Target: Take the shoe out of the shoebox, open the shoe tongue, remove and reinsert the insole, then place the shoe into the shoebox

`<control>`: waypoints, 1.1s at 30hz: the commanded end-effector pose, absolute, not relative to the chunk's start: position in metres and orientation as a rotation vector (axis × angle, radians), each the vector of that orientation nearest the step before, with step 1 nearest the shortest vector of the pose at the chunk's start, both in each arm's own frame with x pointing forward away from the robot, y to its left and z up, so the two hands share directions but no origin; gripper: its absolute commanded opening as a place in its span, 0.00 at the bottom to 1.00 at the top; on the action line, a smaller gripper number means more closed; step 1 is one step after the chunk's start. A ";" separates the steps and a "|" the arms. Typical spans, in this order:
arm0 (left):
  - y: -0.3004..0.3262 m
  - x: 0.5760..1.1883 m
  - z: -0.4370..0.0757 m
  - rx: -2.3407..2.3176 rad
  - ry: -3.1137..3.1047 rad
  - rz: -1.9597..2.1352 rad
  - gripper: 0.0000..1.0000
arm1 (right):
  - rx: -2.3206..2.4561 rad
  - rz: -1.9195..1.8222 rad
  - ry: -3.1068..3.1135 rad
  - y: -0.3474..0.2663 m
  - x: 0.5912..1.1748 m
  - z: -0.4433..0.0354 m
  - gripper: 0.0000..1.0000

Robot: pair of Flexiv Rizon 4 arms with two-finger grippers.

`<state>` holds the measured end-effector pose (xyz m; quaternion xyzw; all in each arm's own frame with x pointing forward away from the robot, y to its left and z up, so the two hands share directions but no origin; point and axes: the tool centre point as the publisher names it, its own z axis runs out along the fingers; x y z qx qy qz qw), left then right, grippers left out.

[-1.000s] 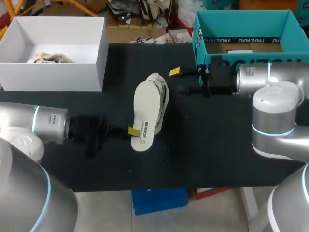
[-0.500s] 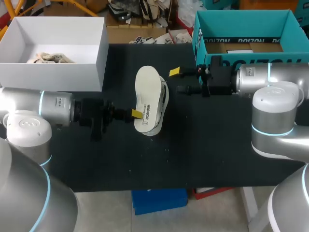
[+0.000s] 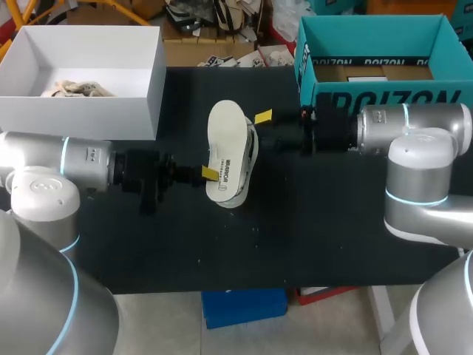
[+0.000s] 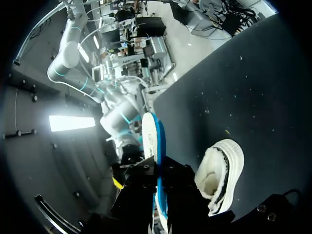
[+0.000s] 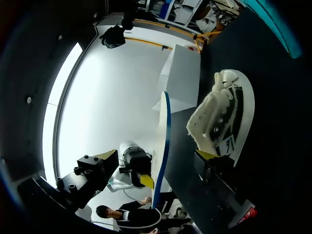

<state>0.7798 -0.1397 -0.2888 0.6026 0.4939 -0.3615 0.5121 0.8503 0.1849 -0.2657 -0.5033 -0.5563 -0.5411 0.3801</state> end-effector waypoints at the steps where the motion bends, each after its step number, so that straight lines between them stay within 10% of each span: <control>1: -0.141 0.779 -0.289 1.450 1.190 -0.864 0.00 | -1.210 -1.335 -1.428 0.190 0.856 -0.277 1.00; 33: -0.141 0.779 -0.289 1.450 1.190 -0.864 0.00 | -1.176 -1.169 -1.544 0.243 0.826 -0.276 1.00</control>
